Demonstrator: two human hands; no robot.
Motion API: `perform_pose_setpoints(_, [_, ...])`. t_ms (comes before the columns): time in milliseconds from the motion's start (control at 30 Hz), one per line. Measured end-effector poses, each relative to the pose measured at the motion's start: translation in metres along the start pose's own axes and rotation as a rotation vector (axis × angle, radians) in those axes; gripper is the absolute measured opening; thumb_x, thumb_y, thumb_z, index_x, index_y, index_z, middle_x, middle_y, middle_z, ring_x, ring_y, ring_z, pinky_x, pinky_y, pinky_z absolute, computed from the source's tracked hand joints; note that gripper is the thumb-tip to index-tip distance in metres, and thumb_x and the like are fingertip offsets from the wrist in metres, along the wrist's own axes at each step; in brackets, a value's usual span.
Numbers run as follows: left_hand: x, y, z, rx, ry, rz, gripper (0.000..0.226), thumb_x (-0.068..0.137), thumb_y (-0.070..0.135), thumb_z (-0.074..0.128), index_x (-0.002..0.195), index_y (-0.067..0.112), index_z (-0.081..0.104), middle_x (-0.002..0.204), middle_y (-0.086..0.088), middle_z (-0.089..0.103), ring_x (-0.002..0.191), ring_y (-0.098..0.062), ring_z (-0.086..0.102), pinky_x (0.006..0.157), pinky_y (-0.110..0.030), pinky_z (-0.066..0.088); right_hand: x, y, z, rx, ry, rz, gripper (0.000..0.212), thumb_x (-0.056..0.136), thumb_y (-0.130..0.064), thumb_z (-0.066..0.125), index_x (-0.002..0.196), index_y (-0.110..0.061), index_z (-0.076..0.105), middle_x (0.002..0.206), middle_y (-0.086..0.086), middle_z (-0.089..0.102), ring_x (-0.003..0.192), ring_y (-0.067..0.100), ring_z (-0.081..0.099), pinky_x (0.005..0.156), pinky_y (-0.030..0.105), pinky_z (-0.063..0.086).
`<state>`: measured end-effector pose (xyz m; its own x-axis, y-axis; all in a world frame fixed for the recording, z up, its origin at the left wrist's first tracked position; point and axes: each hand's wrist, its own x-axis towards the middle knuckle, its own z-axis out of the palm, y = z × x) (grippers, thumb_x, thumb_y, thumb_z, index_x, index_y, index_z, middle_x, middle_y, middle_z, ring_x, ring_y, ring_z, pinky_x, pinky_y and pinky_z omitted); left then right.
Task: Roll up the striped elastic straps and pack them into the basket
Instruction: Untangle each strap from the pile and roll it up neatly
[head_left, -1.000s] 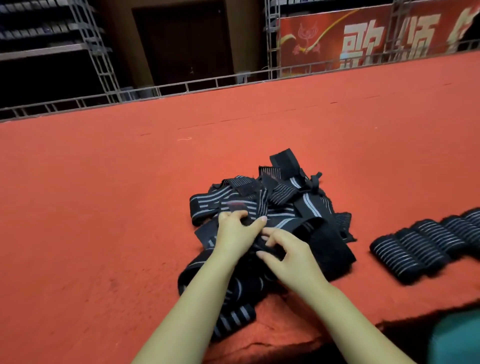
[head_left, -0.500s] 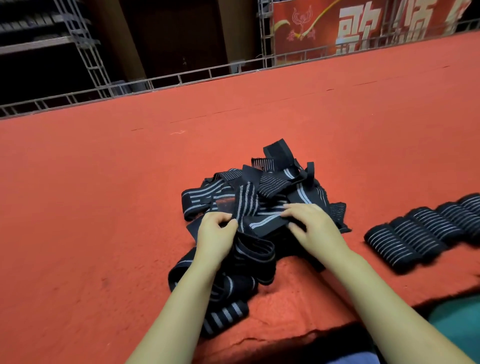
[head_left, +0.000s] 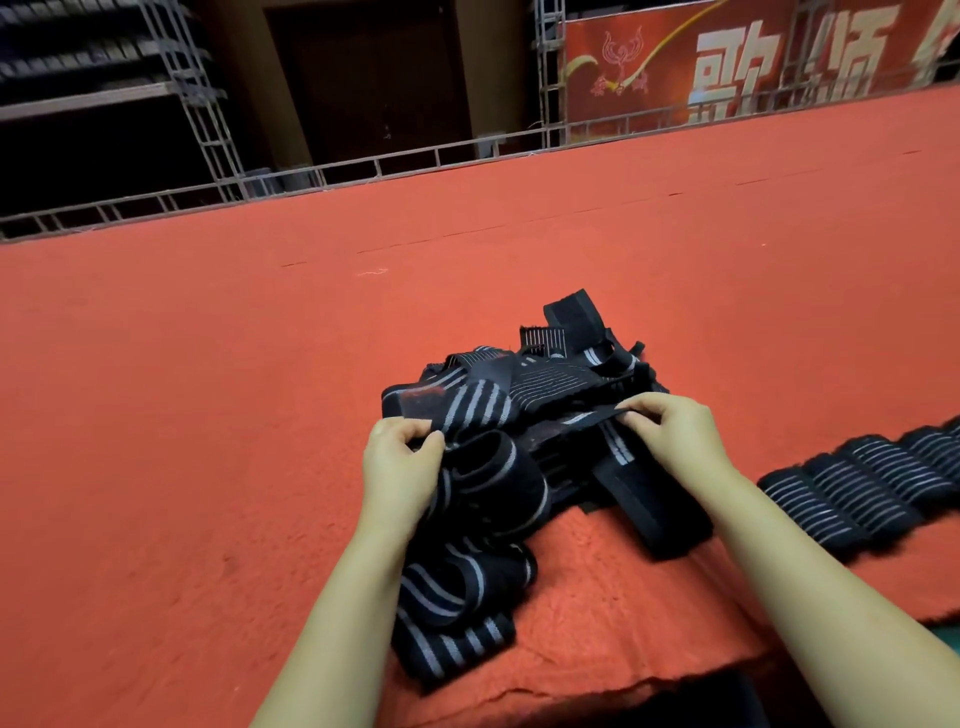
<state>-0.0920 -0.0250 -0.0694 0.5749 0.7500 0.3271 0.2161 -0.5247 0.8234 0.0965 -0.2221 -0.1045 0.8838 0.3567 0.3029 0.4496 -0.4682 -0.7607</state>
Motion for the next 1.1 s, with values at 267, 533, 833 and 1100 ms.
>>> perform_pose_setpoints(267, [0.004, -0.002, -0.026, -0.024, 0.038, -0.025, 0.014, 0.088, 0.004, 0.061, 0.084, 0.018, 0.065, 0.101, 0.001, 0.057, 0.098, -0.012, 0.052, 0.077, -0.012, 0.031, 0.004, -0.020, -0.007, 0.044, -0.018, 0.060, 0.050, 0.083, 0.011, 0.043, 0.117, -0.016, 0.068, 0.121, 0.007, 0.067, 0.106, 0.017, 0.059, 0.080, 0.012, 0.035])
perform_pose_setpoints(533, [-0.007, 0.010, -0.043, -0.031, 0.030, 0.092, 0.021, 0.087, 0.004, 0.064, 0.079, 0.023, 0.066, 0.094, 0.006, 0.057, 0.082, 0.007, 0.053, 0.071, 0.001, 0.033, 0.011, -0.074, 0.056, -0.267, -0.199, -0.380, 0.044, 0.087, -0.027, 0.068, 0.129, -0.020, 0.059, 0.133, -0.001, 0.058, 0.125, 0.022, 0.049, 0.103, 0.040, 0.039])
perform_pose_setpoints(833, [-0.008, 0.016, -0.106, -0.188, 0.205, 0.126, 0.029, 0.088, 0.003, 0.064, 0.078, 0.030, 0.068, 0.098, 0.011, 0.062, 0.087, 0.005, 0.058, 0.078, -0.010, 0.042, 0.010, -0.075, 0.069, -0.200, -0.239, -0.150, 0.035, 0.090, -0.002, 0.050, 0.114, -0.017, 0.070, 0.121, 0.001, 0.067, 0.116, 0.021, 0.058, 0.096, 0.027, 0.042])
perform_pose_setpoints(1100, [-0.007, 0.052, -0.117, -0.214, 0.118, 0.273, 0.024, 0.087, 0.004, 0.067, 0.082, 0.027, 0.072, 0.102, 0.011, 0.062, 0.095, 0.000, 0.060, 0.081, -0.012, 0.044, -0.029, -0.210, 0.022, 0.974, -0.370, -0.177, 0.044, 0.081, -0.050, 0.052, 0.104, -0.017, 0.067, 0.103, 0.000, 0.073, 0.097, 0.012, 0.068, 0.083, 0.028, 0.056])
